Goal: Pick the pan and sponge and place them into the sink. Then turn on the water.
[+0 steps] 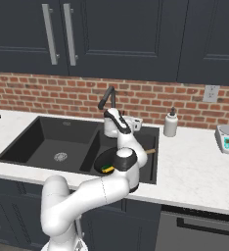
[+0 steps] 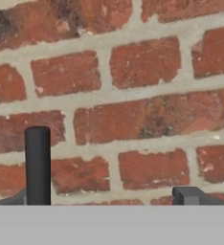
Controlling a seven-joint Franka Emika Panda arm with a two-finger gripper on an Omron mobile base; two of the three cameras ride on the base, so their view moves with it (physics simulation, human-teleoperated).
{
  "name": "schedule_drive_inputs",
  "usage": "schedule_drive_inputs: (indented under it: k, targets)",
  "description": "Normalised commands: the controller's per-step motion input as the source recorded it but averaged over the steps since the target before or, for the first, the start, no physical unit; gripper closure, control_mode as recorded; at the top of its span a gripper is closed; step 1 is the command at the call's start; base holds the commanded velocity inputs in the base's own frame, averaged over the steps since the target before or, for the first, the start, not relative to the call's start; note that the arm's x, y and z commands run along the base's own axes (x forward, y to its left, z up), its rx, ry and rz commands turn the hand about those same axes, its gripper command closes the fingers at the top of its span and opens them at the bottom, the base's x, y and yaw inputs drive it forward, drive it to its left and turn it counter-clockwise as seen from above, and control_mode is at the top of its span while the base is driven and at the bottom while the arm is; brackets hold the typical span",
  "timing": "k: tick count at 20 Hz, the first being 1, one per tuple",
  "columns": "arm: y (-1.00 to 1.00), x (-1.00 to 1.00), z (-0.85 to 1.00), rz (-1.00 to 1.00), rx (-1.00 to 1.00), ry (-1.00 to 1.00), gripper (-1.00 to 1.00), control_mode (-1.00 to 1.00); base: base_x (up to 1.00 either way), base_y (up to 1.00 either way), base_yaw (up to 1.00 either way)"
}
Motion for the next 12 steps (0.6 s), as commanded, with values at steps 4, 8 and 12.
schedule_drive_inputs:
  k: [4,8,12]
  targets:
    - [-0.63,0.00,-0.02,-0.02,0.01,0.00,-1.00,-1.00,0.00,0.00,0.00]
    - [-0.60,0.00,-0.03,-0.02,0.00,0.00,-1.00,-1.00,0.00,0.00,0.00]
    - [-0.65,0.00,-0.06,-0.03,0.01,0.00,-1.00,-1.00,0.00,0.00,0.00]
